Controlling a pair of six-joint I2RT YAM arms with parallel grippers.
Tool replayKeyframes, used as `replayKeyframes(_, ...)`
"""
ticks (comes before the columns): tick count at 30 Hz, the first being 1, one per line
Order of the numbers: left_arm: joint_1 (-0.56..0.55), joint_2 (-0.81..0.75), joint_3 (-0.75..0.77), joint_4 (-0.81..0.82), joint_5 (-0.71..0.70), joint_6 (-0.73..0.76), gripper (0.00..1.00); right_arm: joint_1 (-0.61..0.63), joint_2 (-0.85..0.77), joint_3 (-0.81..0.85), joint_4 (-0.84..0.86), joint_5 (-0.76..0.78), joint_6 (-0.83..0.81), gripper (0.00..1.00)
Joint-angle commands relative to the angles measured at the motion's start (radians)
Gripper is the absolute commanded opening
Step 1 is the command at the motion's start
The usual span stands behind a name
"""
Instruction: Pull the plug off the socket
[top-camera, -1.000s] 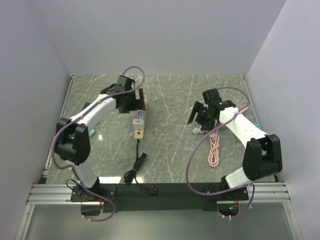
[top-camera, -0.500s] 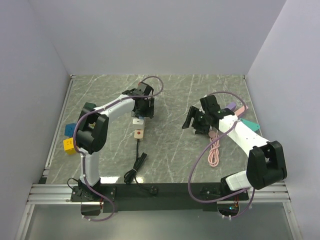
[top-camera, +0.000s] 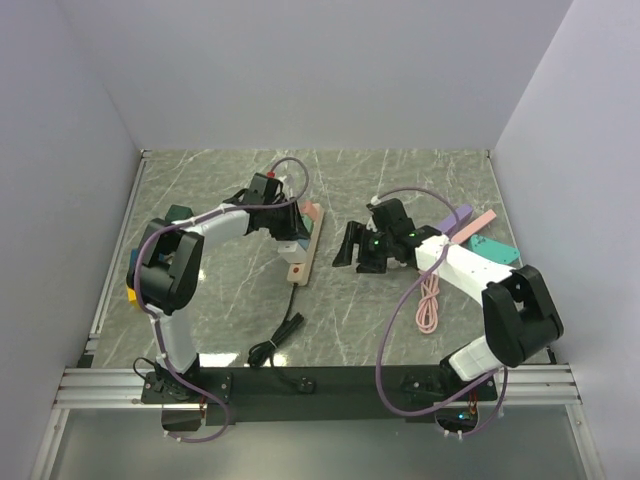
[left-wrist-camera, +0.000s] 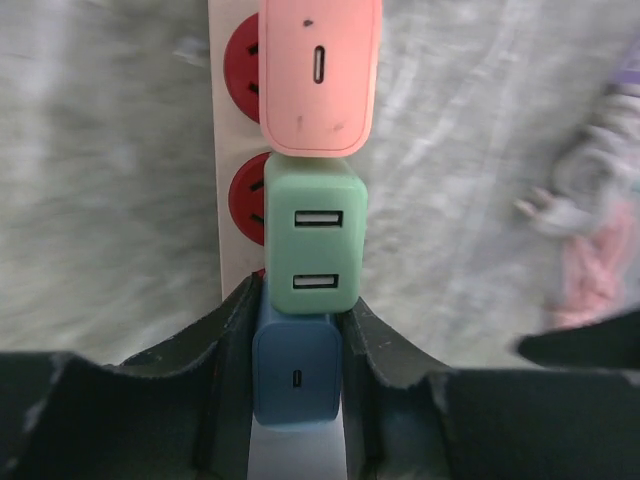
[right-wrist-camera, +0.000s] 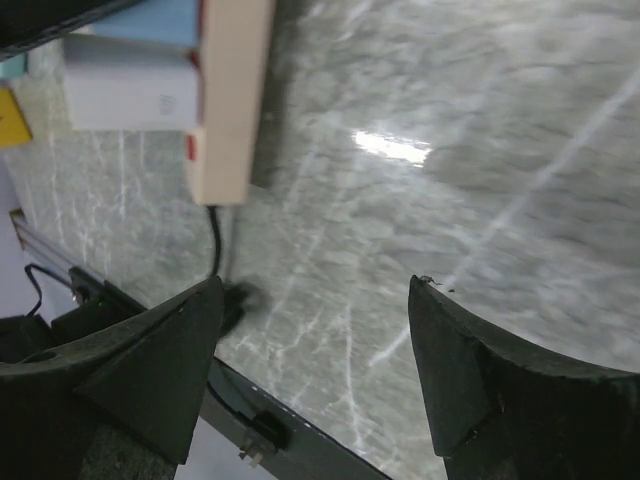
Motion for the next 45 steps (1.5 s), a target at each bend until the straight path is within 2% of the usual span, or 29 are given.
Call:
replayKeyframes(1, 0.005, -0.03, -0.053, 0.18, 0.251, -0.145, 0.0, 0.047, 0.026, 0.005, 0.119, -0.041, 0.013, 0.81)
replayKeyframes(5, 0.006, -0.027, -0.076, 0.295, 0.296, -0.245, 0.0, 0.096, 0.059, 0.018, 0.162, -0.038, 0.038, 0.81)
replayKeyframes(12, 0.006, -0.011, -0.119, 0.454, 0.3, -0.404, 0.01, 0.181, 0.167, 0.077, 0.142, 0.037, 0.059, 0.82)
replayKeyframes(18, 0.006, -0.027, -0.141, 0.493, 0.282, -0.443, 0.0, 0.187, 0.218, 0.082, 0.214, 0.075, 0.13, 0.83)
replayKeyframes(24, 0.006, -0.042, -0.194, 0.549, 0.293, -0.487, 0.01, 0.185, 0.275, 0.131, 0.217, 0.106, 0.151, 0.78)
replayKeyframes(27, 0.006, -0.059, -0.214, 0.566, 0.294, -0.5, 0.0, 0.187, 0.293, 0.143, 0.226, 0.108, 0.168, 0.61)
replayKeyframes(28, 0.006, -0.063, -0.225, 0.569, 0.293, -0.504, 0.0, 0.187, 0.299, 0.15, 0.222, 0.106, 0.168, 0.47)
replayKeyframes(30, 0.006, -0.077, -0.236, 0.583, 0.29, -0.518, 0.01, 0.187, 0.319, 0.156, 0.214, 0.105, 0.168, 0.31)
replayKeyframes(31, 0.006, -0.082, -0.239, 0.587, 0.29, -0.521, 0.0, 0.188, 0.321, 0.154, 0.211, 0.103, 0.165, 0.17)
replayKeyframes(33, 0.009, -0.094, -0.236, 0.586, 0.283, -0.521, 0.01, 0.185, 0.324, 0.142, 0.203, 0.103, 0.162, 0.01)
replayKeyframes(34, 0.011, -0.097, -0.233, 0.583, 0.282, -0.52, 0.01, 0.182, 0.321, 0.134, 0.205, 0.103, 0.159, 0.0)
replayKeyframes(35, 0.012, -0.1, -0.228, 0.575, 0.279, -0.514, 0.06, 0.181, 0.312, 0.119, 0.205, 0.102, 0.157, 0.0)
replayKeyframes(36, 0.017, -0.103, -0.224, 0.554, 0.277, -0.503, 0.23, 0.178, 0.307, 0.111, 0.206, 0.103, 0.157, 0.0)
replayKeyframes(38, 0.023, -0.117, -0.218, 0.521, 0.256, -0.485, 0.44, 0.167, 0.289, 0.093, 0.202, 0.114, 0.163, 0.0)
replayKeyframes(39, 0.029, -0.126, -0.21, 0.457, 0.238, -0.453, 0.63, 0.164, 0.284, 0.087, 0.202, 0.112, 0.162, 0.0)
replayKeyframes(41, 0.035, -0.158, -0.205, 0.396, 0.169, -0.414, 0.77, 0.152, 0.275, 0.082, 0.202, 0.112, 0.159, 0.0)
replayKeyframes(42, 0.042, -0.171, -0.205, 0.342, 0.147, -0.384, 0.89, 0.148, 0.275, 0.085, 0.193, 0.112, 0.153, 0.0)
replayKeyframes(44, 0.051, -0.21, -0.214, 0.305, 0.084, -0.363, 0.99, 0.142, 0.278, 0.096, 0.185, 0.111, 0.148, 0.0)
replayKeyframes(45, 0.058, -0.226, -0.23, 0.296, 0.07, -0.353, 0.99, 0.139, 0.28, 0.096, 0.183, 0.109, 0.148, 0.0)
